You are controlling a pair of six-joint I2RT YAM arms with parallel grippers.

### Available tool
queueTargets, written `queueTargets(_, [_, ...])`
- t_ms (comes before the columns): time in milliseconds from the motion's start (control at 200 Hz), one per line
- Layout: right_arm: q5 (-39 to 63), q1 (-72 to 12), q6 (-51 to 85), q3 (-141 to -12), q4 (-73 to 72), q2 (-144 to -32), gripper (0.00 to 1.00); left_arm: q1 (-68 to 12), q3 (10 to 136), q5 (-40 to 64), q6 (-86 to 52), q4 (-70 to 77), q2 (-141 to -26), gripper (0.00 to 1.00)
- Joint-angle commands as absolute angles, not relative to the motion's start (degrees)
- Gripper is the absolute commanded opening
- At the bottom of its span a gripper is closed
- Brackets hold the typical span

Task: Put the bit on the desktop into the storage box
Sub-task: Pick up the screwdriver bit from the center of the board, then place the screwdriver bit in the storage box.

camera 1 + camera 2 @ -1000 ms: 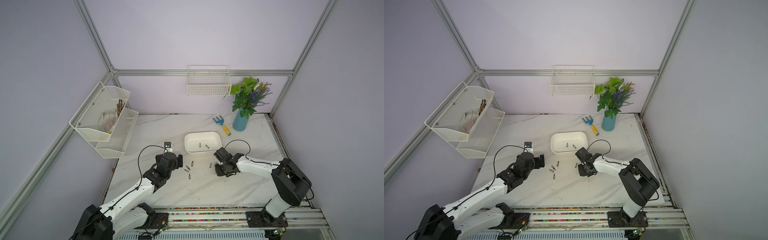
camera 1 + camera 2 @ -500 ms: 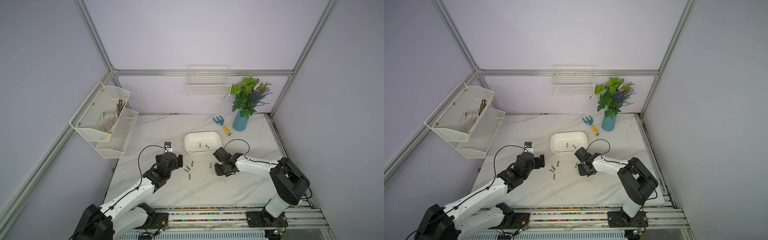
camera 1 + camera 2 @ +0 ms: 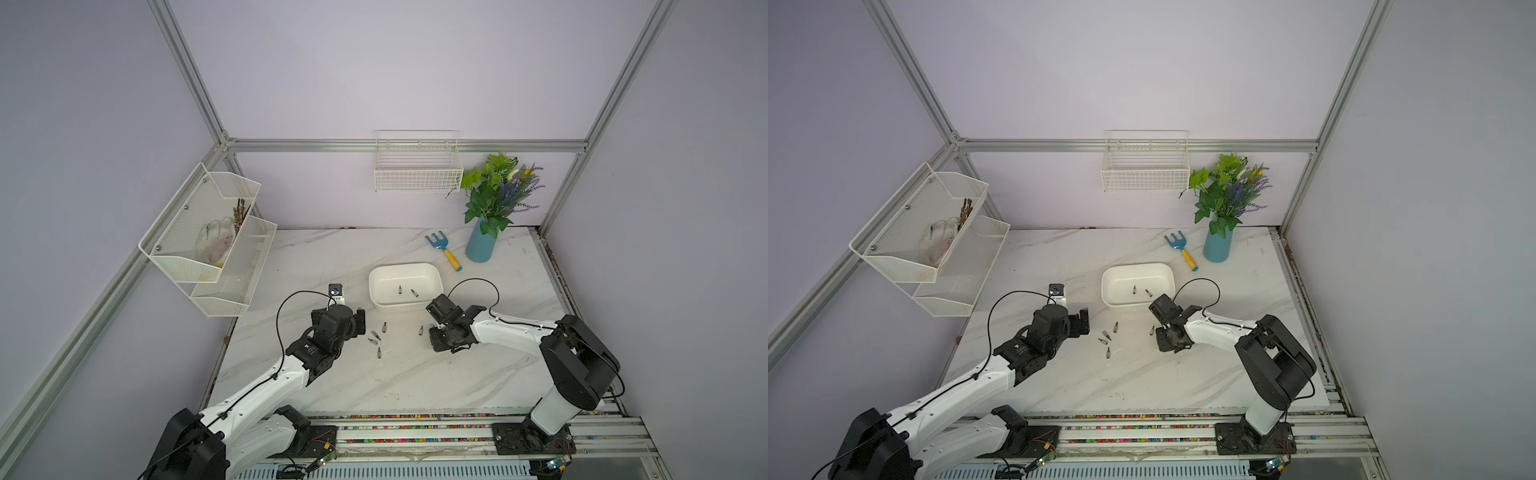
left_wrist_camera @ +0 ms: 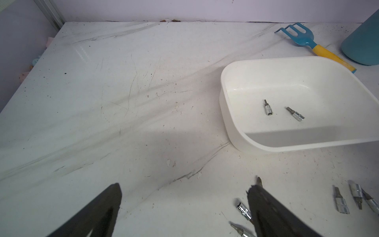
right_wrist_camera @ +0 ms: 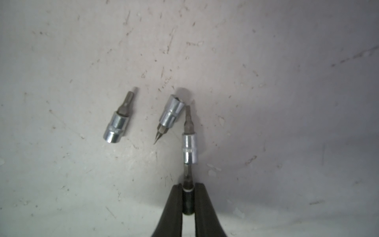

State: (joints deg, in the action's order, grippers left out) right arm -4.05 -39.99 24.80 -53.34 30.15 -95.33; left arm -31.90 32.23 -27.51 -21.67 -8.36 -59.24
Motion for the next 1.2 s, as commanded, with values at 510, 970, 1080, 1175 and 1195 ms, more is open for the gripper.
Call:
queueTargets(510, [-7.6, -40.2, 22.5, -62.5, 32.8, -87.2, 0.11, -31.6, 32.5, -28.5, -21.2, -6.6, -58.9, 1.0])
queueTargets(970, [-10.5, -38.9, 20.8, -79.6, 23.9, -104.5, 0.1, -31.6, 32.3, -28.2, -21.3, -6.7, -58.8, 1.0])
queueTargets(1080, [-10.2, -37.9, 20.5, -82.7, 23.1, -108.2, 0.1, -31.6, 32.1, -27.9, -21.3, -6.3, -58.5, 1.0])
queueTargets(1175, [-9.4, -37.0, 20.5, -84.9, 22.4, -110.7, 0.09, -31.6, 32.0, -27.4, -21.3, -6.1, -58.6, 1.0])
queueTargets(1195, [-9.1, -36.7, 20.5, -85.3, 22.3, -111.1, 0.09, -31.6, 32.0, -27.2, -21.3, -6.1, -58.6, 1.0])
